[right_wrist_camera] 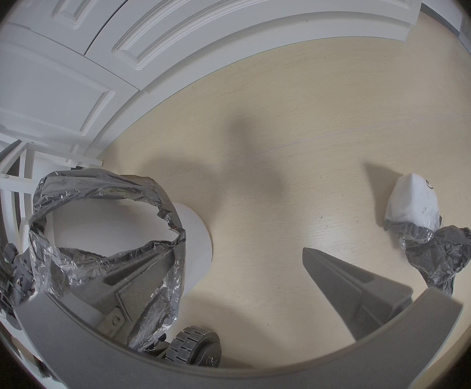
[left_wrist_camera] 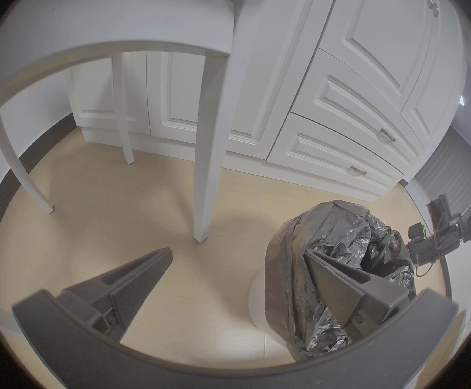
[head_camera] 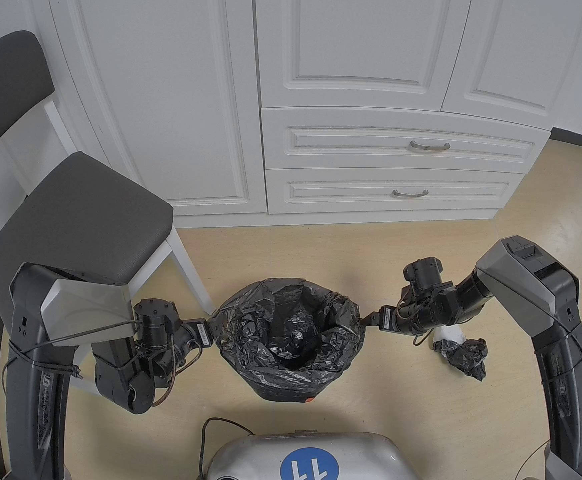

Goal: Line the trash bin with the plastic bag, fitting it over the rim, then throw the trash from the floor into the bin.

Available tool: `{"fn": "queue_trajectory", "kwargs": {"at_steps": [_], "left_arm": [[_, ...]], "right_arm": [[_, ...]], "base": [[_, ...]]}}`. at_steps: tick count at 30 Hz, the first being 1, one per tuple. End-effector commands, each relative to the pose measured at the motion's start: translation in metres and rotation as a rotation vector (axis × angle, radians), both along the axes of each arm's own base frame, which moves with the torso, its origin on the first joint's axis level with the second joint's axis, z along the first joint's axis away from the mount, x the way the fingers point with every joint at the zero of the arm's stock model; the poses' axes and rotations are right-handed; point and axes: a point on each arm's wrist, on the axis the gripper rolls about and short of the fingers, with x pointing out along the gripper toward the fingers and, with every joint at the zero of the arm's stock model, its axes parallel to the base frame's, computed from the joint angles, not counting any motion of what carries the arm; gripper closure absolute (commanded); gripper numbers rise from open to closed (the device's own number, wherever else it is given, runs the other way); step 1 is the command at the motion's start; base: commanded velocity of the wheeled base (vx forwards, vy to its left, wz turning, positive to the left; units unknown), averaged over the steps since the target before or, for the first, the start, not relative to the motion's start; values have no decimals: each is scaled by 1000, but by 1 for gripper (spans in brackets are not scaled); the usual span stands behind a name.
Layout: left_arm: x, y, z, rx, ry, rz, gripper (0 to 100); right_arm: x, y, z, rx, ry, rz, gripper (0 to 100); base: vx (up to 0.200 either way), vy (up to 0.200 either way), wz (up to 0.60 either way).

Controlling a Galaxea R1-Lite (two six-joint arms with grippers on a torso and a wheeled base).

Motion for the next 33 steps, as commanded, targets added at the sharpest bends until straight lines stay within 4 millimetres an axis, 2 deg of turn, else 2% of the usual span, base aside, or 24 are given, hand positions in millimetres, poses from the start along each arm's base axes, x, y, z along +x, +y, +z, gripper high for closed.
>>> {"fn": "queue_trajectory", "kwargs": {"at_steps": [1, 9, 23, 26, 33], "left_arm": [[1, 2, 2, -1, -6, 7, 0], [0, 2, -5, 6, 25, 3, 0], [7, -7, -38, 15, 69, -19, 0], [14, -11, -45, 15, 66, -22, 0], [36, -21, -41, 17, 73, -26, 0]], "right_arm": [[0, 0, 1, 1, -2, 1, 0], [0, 0, 1, 0, -4, 0, 0], [0, 0, 1, 1, -3, 1, 0], [0, 0, 1, 2, -6, 1, 0], [0, 1, 3, 4, -10, 1, 0]], "base": [[0, 0, 0], [0, 0, 0], [0, 0, 0], [0, 0, 0], [0, 0, 0]]}}
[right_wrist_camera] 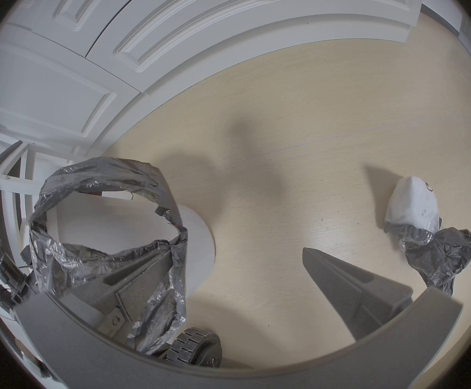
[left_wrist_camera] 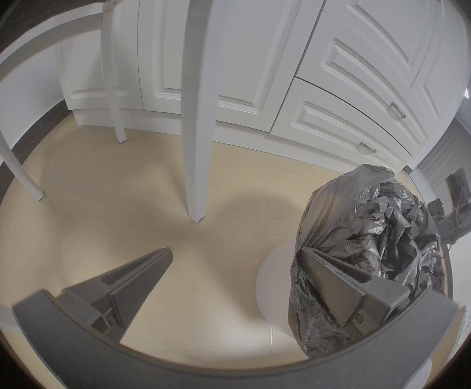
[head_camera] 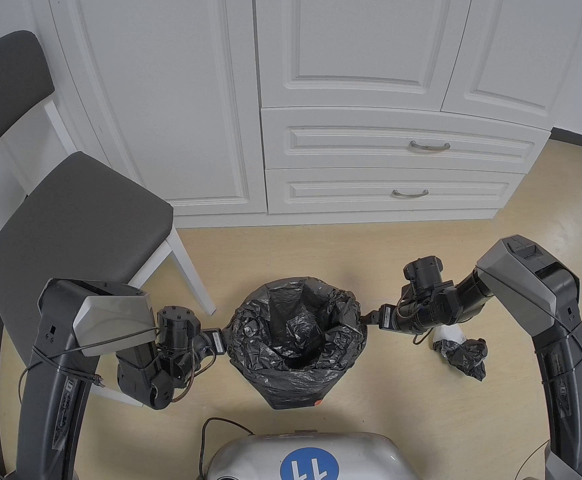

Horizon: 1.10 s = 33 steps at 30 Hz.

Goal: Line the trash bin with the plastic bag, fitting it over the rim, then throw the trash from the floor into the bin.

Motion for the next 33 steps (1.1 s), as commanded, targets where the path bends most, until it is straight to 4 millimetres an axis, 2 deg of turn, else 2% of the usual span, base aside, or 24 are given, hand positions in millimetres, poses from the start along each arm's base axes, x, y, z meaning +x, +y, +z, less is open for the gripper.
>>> {"fn": "queue_trajectory", "kwargs": {"at_steps": [1, 4, 16, 25, 28, 29, 31, 33], "left_arm": [[16, -8, 0, -4, -12, -4, 0], [28, -9, 3, 1, 6, 3, 0], [49, -13, 6, 11, 10, 16, 0], [49, -7, 7, 11, 13, 28, 0], [43, 0, 16, 9, 14, 33, 0], [43, 0, 16, 9, 14, 33, 0], [35, 3, 30, 10, 16, 20, 0], [32, 4, 33, 14, 19, 10, 0]], "right_arm": [[-1, 1, 2, 1, -2, 2, 0], [-2, 2, 1, -1, 0, 4, 0], [0, 2, 1, -2, -4, -2, 0], [0, 1, 3, -4, -8, -6, 0], [-4, 0, 21, -1, -29, -2, 0], [-4, 0, 21, -1, -29, -2, 0], [-8, -3, 33, -17, -51, 17, 0], [-10, -5, 36, -29, -58, 28, 0]], "base": [[0, 0, 0], [0, 0, 0], [0, 0, 0], [0, 0, 0], [0, 0, 0], [0, 0, 0], [0, 0, 0], [0, 0, 0]]}}
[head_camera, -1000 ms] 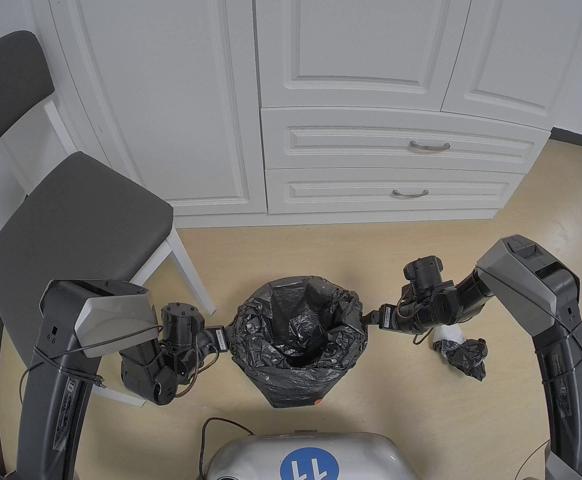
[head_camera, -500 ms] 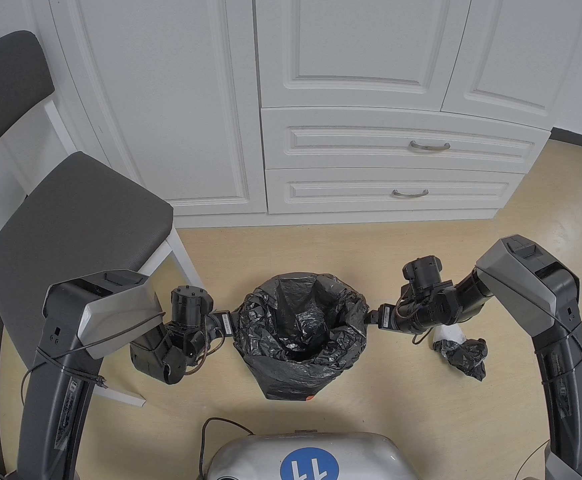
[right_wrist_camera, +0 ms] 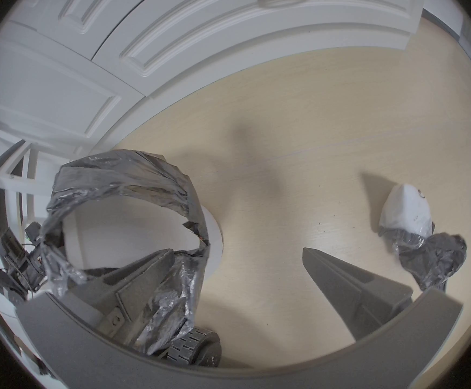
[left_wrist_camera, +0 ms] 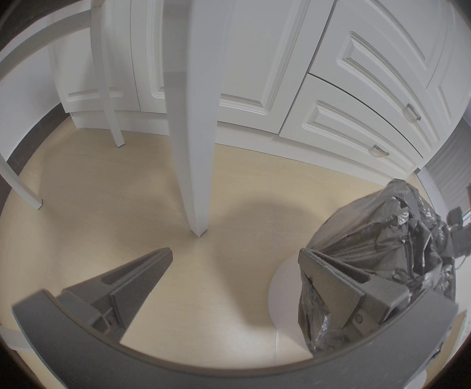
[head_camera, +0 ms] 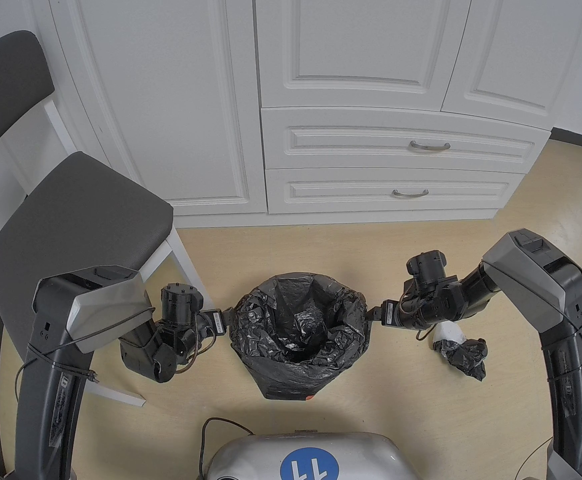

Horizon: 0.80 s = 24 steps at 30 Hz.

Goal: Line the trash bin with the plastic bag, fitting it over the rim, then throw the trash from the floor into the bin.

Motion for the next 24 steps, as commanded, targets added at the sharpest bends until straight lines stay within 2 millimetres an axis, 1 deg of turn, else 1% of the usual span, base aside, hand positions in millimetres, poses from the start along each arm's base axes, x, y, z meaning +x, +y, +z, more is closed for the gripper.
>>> {"fn": "queue_trajectory", "kwargs": {"at_steps": [1, 4, 7, 8, 9, 10, 13, 14, 15, 16, 18, 19, 21, 22, 23, 24], "left_arm": [[-14, 6, 32, 8, -19, -42, 0], [-26, 10, 49, 40, -21, -72, 0], [-33, 12, 63, 55, -40, -87, 0], [-33, 12, 63, 55, -40, -87, 0], [-37, 11, 74, 54, -60, -93, 0], [-40, 11, 80, 55, -70, -97, 0], [-47, 8, 91, 52, -90, -111, 0], [-50, 3, 92, 49, -92, -124, 0], [-50, 3, 92, 49, -92, -124, 0], [-57, -12, 93, 45, -89, -164, 0], [-70, -42, 86, 54, -75, -231, 0], [-73, -47, 84, 58, -71, -240, 0], [-79, -64, 71, 81, -49, -259, 0], [-79, -64, 71, 81, -49, -259, 0], [-82, -78, 57, 109, -33, -256, 0], [-82, -78, 56, 110, -33, -254, 0]], "right_arm": [[-9, -10, 28, -43, -50, 42, 0], [-18, -14, 39, -75, -68, 79, 0], [-22, -19, 49, -92, -88, 89, 0], [-22, -19, 49, -92, -88, 89, 0], [-26, -20, 59, -99, -103, 82, 0], [-27, -21, 65, -106, -115, 75, 0], [-33, -20, 78, -110, -150, 69, 0], [-35, -19, 81, -108, -162, 70, 0], [-35, -19, 81, -108, -162, 70, 0], [-38, -18, 86, -103, -185, 73, 0], [-44, -12, 89, -103, -207, 83, 0], [-45, -11, 89, -104, -208, 85, 0], [-47, -8, 88, -109, -209, 87, 0], [-47, -8, 88, -109, -209, 87, 0], [-47, -6, 85, -113, -209, 88, 0], [-47, -6, 85, -113, -209, 88, 0]], "base": [[0, 0, 0], [0, 0, 0], [0, 0, 0], [0, 0, 0], [0, 0, 0], [0, 0, 0], [0, 0, 0], [0, 0, 0], [0, 0, 0], [0, 0, 0], [0, 0, 0], [0, 0, 0], [0, 0, 0], [0, 0, 0], [0, 0, 0], [0, 0, 0]]}}
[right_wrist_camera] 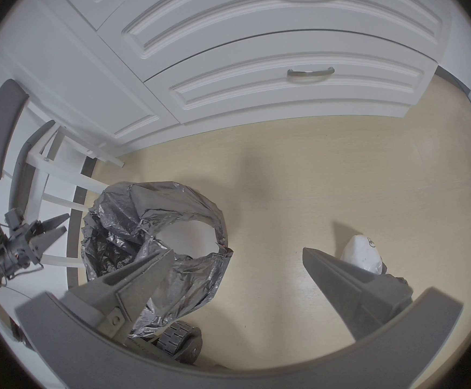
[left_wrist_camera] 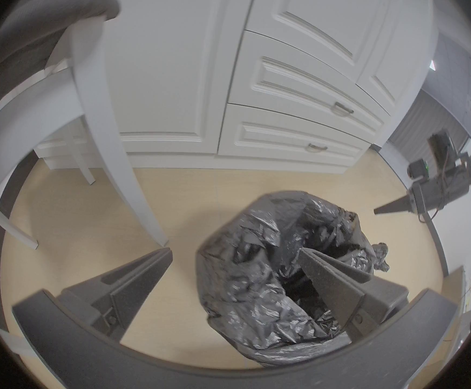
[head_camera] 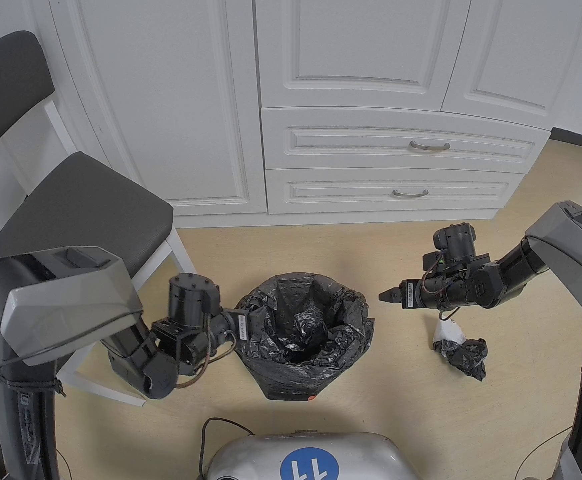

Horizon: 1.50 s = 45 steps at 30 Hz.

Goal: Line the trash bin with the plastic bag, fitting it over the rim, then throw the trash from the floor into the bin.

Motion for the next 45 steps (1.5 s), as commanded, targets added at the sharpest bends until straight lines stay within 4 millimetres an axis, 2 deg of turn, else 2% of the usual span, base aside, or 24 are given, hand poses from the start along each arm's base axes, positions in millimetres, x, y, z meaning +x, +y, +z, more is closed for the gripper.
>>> {"fn": "queue_trajectory", "kwargs": {"at_steps": [1, 2, 6, 15, 20, 21, 23, 24, 26, 38, 45], "left_arm": [[-12, -31, -23, 41, 31, -38, 0], [-9, -41, -36, 52, 37, -15, 0], [0, -46, -49, 77, 33, 42, 0], [6, -42, -59, 144, 74, 104, 0], [10, -30, -55, 154, 75, 140, 0], [16, -18, -49, 149, 67, 171, 0], [17, -15, -47, 147, 65, 181, 0], [21, 0, -41, 152, 61, 201, 0], [23, 6, -38, 156, 56, 212, 0], [22, 4, -33, 141, 40, 201, 0], [8, -11, -39, 133, 46, 134, 0]], "right_arm": [[-7, 6, 6, -2, -21, 12, 0], [-6, 6, 5, -2, -19, 12, 0], [-5, 6, 6, -2, -22, 11, 0], [-6, 6, 6, -3, -19, 12, 0], [-6, 4, 6, -5, -20, 8, 0], [-6, 3, 7, -8, -25, 9, 0], [-5, 2, 7, -10, -26, 10, 0], [-5, 1, 8, -18, -30, 13, 0], [-5, 1, 8, -18, -30, 13, 0], [-5, -3, 7, -25, -31, 12, 0], [-5, -2, 6, -28, -28, 15, 0]], "base": [[0, 0, 0], [0, 0, 0], [0, 0, 0], [0, 0, 0], [0, 0, 0], [0, 0, 0], [0, 0, 0], [0, 0, 0], [0, 0, 0], [0, 0, 0], [0, 0, 0]]}}
